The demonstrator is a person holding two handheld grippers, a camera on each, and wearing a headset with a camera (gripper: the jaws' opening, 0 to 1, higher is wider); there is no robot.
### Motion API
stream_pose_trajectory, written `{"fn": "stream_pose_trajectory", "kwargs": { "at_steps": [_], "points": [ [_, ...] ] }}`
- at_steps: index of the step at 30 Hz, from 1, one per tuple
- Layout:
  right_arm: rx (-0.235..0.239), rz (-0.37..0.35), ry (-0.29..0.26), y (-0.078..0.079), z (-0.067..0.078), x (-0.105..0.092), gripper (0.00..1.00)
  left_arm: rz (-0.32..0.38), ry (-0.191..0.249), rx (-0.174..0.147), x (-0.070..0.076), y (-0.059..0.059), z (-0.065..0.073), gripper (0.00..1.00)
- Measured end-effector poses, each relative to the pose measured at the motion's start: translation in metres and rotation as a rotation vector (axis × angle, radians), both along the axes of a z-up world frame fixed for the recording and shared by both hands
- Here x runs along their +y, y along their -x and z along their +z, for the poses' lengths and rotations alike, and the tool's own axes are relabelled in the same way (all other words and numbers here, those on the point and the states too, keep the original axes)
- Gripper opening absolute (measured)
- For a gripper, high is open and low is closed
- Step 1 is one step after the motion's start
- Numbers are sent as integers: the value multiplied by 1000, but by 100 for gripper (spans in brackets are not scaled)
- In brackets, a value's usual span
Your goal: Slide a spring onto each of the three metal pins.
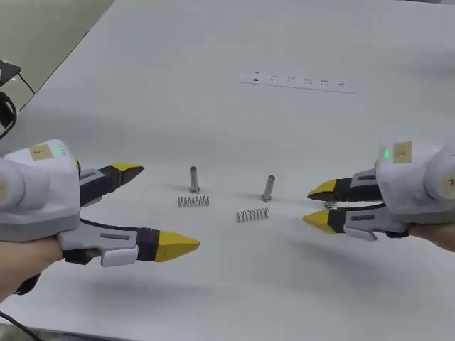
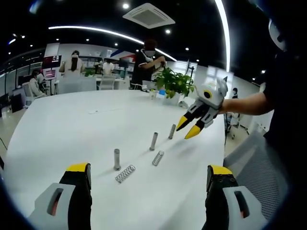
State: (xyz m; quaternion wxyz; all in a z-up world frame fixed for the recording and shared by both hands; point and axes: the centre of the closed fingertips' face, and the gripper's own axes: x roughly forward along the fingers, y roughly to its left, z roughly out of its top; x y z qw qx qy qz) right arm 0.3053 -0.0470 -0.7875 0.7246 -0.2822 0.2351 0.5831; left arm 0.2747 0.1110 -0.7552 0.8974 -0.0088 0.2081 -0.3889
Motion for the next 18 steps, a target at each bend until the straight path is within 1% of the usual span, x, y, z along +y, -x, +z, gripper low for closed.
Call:
{"fn": "stream_pose_trajectory", "kwargs": {
  "at_steps": [2,3,4,6,7,9,10,12,14,16,18],
  "points": [
    [-12,30,17,-1,-1,5,19,3,-2,3,1,1,-1,98],
    [-20,68,40,0,-2,9,18,3,-5,4,2,1,-2,98],
    [-32,92,51,1,-3,14,18,4,-6,5,2,1,-2,98],
    [-41,110,63,0,-3,20,17,4,-9,4,2,2,-3,98],
    [-36,118,66,1,-4,23,17,4,-12,4,3,2,-3,98],
    [-40,139,79,0,-6,30,17,1,-21,4,2,2,-4,98],
    [-42,158,92,-1,-10,33,17,-1,-24,4,2,3,-4,98],
    [-45,158,95,-3,-13,37,18,-3,-23,8,1,3,-4,98],
    [-36,165,96,-4,-15,41,18,-4,-15,1,0,3,-1,98],
    [-41,182,112,-2,-20,45,18,-4,-19,-4,0,3,1,98],
    [-36,193,122,-1,-24,48,17,-6,-21,-5,0,3,1,98]
  ]
}}
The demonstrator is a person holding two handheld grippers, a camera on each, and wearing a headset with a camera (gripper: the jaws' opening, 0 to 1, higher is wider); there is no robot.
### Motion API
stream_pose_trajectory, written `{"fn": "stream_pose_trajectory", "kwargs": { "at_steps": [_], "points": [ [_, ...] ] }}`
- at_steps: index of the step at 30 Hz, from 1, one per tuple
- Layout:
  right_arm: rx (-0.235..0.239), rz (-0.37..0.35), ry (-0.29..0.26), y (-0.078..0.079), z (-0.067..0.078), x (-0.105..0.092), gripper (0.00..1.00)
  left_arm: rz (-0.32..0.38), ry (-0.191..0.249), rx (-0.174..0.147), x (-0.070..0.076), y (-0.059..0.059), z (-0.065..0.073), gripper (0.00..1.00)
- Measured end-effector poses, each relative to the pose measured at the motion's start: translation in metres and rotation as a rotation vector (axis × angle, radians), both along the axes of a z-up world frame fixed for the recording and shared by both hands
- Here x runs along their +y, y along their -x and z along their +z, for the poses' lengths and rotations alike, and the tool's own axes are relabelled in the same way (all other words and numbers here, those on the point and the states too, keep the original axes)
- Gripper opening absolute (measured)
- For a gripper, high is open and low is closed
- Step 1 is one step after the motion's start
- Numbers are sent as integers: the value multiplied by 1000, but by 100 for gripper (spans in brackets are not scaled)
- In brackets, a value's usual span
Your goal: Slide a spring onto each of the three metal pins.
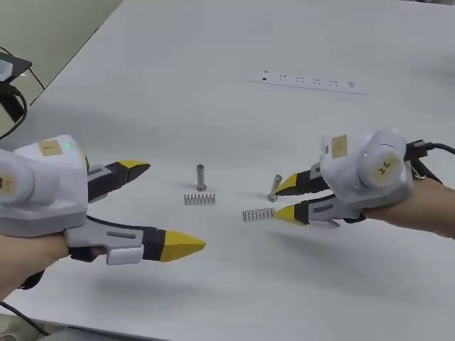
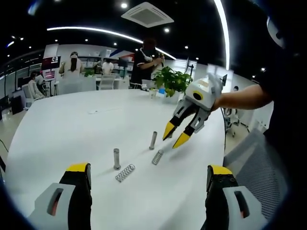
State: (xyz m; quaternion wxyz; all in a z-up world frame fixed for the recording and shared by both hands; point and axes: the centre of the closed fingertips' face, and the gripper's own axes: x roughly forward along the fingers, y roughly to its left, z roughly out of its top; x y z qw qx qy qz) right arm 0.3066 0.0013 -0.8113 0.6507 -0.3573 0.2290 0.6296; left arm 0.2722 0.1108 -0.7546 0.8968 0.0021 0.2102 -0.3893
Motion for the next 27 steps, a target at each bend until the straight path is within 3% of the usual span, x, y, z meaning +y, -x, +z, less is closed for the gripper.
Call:
{"fn": "stream_pose_trajectory", "kwargs": {
  "at_steps": [7,10,27],
  "points": [
    [3,12,48,-3,-15,4,15,-7,-9,8,1,1,-3,98],
    [7,6,57,-7,-20,6,15,-15,17,14,-2,2,-1,98],
    [39,13,116,-8,-44,8,9,-10,-5,21,5,5,-4,98]
  ]
}}
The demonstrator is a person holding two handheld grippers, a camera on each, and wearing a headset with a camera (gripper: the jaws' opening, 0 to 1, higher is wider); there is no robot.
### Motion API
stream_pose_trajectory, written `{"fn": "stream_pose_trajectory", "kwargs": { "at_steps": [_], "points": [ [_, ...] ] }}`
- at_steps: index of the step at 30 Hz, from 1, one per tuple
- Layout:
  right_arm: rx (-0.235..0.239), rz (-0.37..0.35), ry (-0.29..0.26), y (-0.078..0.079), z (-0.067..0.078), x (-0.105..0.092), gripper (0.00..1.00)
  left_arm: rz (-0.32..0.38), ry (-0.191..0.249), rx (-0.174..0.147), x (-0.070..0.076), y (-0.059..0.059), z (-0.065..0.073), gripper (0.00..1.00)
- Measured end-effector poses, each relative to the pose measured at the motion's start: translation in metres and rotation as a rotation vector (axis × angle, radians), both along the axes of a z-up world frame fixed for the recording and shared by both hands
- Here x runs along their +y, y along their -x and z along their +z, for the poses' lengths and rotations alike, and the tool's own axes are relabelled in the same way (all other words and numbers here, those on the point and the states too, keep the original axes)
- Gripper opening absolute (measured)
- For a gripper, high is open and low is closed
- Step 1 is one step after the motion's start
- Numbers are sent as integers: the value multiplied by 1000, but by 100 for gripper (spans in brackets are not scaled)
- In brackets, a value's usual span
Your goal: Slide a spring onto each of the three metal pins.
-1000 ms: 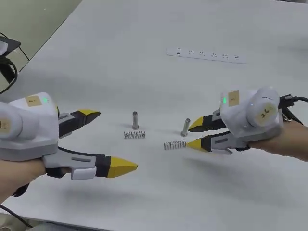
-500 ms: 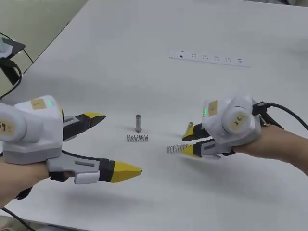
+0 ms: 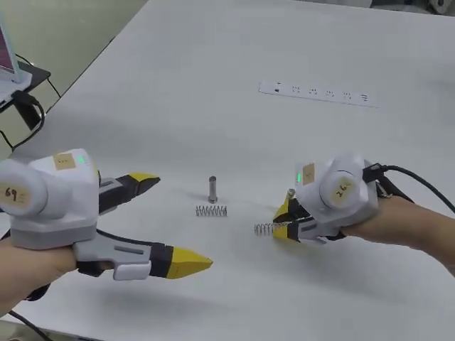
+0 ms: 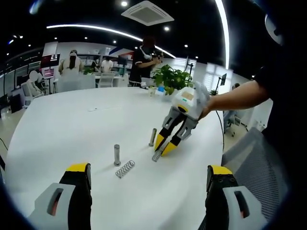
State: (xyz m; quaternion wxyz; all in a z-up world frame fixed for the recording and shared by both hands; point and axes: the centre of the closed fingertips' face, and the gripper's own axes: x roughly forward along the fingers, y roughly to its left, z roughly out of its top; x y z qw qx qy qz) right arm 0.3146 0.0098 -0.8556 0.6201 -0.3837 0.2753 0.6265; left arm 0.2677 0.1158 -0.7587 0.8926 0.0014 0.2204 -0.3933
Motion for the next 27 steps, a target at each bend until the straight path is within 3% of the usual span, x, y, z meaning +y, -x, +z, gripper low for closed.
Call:
{"fn": "stream_pose_trajectory", "kwargs": {
  "at_steps": [9,17,27],
  "points": [
    [-3,5,-2,2,2,-2,8,-13,-6,1,-6,2,-1,98],
    [-12,10,-54,9,37,-10,8,-40,-12,-7,-16,2,2,98],
    [-10,-8,-78,14,58,-24,8,-103,-10,-19,-40,-1,6,96]
  ]
}}
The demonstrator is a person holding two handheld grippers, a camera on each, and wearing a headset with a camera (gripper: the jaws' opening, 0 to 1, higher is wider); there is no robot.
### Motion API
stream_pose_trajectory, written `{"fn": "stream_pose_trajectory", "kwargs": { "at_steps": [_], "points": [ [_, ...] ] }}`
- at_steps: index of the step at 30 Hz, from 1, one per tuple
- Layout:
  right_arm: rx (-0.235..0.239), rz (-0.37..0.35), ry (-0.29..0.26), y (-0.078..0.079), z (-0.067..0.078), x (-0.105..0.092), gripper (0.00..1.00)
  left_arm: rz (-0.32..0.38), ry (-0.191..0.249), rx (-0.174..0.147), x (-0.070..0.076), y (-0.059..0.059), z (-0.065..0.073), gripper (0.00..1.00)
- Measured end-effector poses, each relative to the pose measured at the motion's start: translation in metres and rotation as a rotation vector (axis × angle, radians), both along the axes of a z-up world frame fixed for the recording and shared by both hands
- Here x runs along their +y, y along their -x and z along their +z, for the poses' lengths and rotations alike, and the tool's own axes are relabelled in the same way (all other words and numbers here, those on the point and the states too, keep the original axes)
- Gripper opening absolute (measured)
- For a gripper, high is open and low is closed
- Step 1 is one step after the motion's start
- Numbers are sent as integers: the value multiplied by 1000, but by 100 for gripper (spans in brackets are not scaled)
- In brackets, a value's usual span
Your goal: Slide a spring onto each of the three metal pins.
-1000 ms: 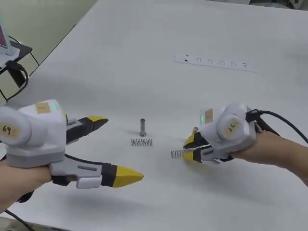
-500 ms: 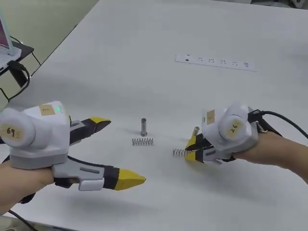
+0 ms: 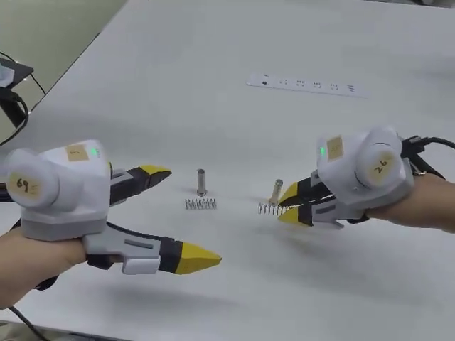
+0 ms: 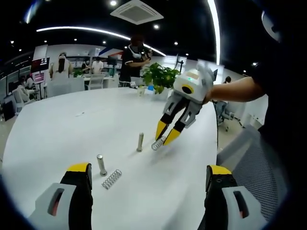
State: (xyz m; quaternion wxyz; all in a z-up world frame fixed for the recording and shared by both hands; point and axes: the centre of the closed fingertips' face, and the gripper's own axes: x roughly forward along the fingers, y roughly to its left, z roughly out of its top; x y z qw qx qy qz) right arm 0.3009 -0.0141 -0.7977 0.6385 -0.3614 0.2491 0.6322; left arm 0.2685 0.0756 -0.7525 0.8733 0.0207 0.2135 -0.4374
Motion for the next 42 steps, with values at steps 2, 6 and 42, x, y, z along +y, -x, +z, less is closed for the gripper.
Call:
{"fn": "stream_pose_trajectory", "kwargs": {
  "at_steps": [2,6,42],
  "points": [
    [4,-5,1,2,2,-3,8,-11,1,-2,-5,0,1,95],
    [5,-11,1,7,6,-10,8,-36,1,-9,-13,-1,1,96],
    [37,-20,-20,40,17,-15,8,-346,6,-10,-95,3,-15,31]
  ]
}}
